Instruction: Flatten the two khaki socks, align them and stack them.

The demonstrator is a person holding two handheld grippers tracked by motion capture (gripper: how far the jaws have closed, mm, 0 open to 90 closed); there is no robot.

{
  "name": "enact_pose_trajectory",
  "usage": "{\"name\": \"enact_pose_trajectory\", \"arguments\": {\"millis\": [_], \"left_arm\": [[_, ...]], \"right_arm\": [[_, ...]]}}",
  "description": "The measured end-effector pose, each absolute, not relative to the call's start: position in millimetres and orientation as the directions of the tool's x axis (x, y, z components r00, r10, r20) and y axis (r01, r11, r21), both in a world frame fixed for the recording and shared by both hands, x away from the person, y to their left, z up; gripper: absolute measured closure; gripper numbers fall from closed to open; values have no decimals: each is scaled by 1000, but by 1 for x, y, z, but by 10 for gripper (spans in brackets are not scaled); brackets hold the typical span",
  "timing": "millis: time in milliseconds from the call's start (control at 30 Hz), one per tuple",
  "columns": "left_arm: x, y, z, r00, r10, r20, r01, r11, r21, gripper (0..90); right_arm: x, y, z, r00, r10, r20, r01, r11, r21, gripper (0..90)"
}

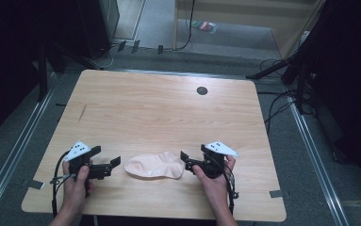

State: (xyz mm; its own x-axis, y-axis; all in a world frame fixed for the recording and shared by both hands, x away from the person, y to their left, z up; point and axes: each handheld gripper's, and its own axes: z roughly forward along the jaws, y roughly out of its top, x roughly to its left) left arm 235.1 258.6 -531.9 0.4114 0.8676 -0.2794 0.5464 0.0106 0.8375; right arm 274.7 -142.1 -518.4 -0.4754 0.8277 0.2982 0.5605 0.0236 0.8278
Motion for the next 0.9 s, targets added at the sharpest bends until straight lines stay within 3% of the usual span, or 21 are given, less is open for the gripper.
{"name": "enact_pose_trajectory", "arguments": {"millis": [300,900], "left_arm": [[235,286,-532,354,892,-280,545,47,837,23],[216,344,-540,259,939,-227,549,50,835,23]], "right_arm": [[274,-171,-518,-421,852,310,572,-16,820,124],[256,-256,-526,-309,921,238,553,-30,832,126]]}}
